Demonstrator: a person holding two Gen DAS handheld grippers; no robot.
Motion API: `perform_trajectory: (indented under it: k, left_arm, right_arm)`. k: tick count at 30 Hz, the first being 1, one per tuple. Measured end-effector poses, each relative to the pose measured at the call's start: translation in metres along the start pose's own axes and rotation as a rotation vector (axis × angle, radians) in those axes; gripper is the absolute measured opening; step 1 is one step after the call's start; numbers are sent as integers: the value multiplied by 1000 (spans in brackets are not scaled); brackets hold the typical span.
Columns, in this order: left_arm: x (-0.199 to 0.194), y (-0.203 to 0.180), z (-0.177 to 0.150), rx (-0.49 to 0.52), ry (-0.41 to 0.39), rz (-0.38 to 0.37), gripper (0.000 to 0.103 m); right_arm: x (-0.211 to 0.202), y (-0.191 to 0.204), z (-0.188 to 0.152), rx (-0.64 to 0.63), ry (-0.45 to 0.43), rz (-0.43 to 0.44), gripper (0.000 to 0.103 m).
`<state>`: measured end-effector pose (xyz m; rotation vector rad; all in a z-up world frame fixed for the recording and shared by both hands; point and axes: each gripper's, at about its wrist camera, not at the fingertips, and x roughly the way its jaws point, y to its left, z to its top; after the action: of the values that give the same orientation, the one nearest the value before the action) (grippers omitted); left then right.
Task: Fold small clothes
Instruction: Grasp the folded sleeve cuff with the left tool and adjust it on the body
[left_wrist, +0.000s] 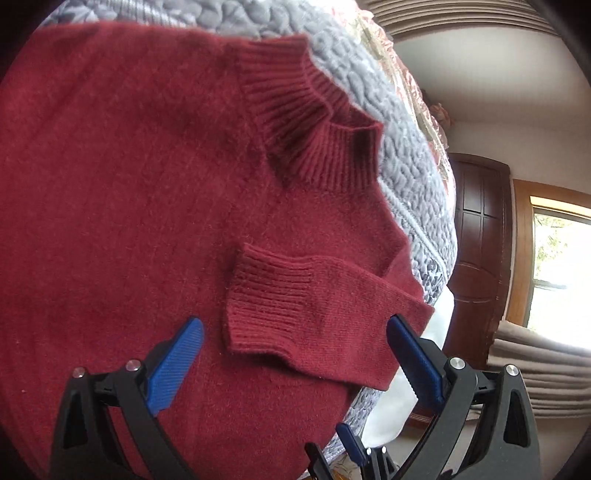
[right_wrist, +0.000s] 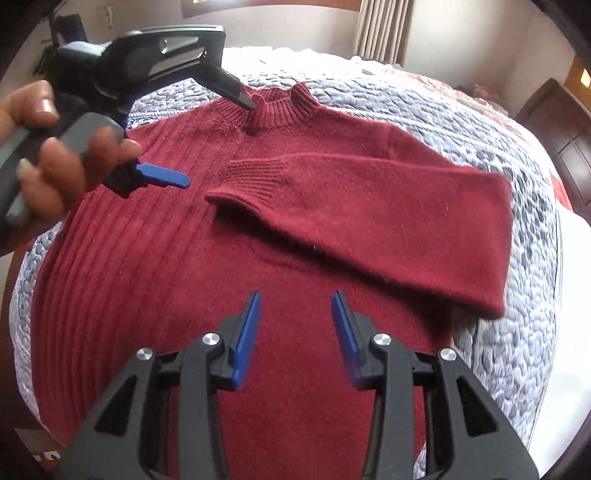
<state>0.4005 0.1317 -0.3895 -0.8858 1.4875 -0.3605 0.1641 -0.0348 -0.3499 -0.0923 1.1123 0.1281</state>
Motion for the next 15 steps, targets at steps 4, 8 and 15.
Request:
perform_trajectory:
  k: [4, 8, 15]
  left_arm:
    - [21, 11, 0, -60, 35, 23, 99]
    - [34, 9, -2, -57, 43, 71, 95]
    - [32, 13, 6, -86, 42, 156, 23]
  right_arm:
    - [-8, -10, -15, 49, 13, 3, 41]
    - [-15, -23, -20, 117, 6, 28, 41]
    - [-32, -28, -10, 136, -42, 45, 41]
